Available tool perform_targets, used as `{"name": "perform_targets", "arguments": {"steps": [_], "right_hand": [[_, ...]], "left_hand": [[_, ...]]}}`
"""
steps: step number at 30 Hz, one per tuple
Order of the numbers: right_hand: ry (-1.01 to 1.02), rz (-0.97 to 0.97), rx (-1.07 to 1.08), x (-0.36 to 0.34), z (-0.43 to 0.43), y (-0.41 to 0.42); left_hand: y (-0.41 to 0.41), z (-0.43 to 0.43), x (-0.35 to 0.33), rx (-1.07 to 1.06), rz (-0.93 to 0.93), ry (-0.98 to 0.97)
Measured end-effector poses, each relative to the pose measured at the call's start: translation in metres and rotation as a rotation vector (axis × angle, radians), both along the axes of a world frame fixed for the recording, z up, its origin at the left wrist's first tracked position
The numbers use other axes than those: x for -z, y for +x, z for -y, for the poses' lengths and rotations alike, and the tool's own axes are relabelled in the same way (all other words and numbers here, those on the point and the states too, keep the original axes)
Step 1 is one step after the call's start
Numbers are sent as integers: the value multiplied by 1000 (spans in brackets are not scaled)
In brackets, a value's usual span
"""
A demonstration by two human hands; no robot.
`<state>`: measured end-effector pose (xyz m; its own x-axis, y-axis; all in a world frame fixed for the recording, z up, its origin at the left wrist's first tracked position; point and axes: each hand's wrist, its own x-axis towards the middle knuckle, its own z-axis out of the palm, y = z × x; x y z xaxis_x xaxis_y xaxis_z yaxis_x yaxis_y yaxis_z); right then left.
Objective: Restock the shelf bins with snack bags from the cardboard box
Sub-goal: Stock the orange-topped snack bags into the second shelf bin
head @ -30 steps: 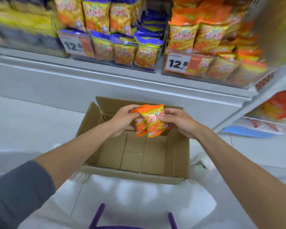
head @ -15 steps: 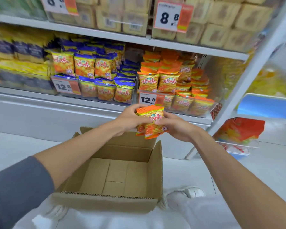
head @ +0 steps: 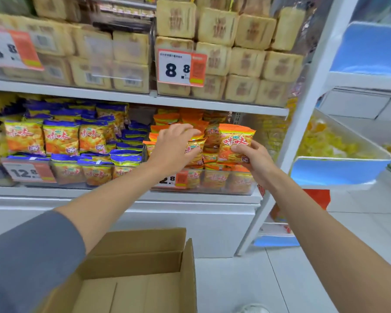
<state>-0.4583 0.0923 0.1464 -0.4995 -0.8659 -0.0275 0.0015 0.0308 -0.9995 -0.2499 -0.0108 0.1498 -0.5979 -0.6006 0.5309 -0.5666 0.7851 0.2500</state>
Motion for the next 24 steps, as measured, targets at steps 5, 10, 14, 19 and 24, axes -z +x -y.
{"name": "perform_targets", "arguments": {"steps": [5, 10, 14, 19, 24], "right_hand": [[77, -120, 72, -4, 53, -19], [371, -328, -82, 7, 88, -33], [404, -335, -110, 15, 98, -38], [186, -421, -49, 24, 97, -31], [50, -562, -37, 37, 98, -23]], "left_hand": [[-13, 45, 20, -38, 184, -137], [-12, 54, 33, -52, 189, -203], [-12, 54, 34, -48, 183, -207], [-13, 53, 35, -44, 176, -209], [-13, 54, 37, -45, 181, -215]]}}
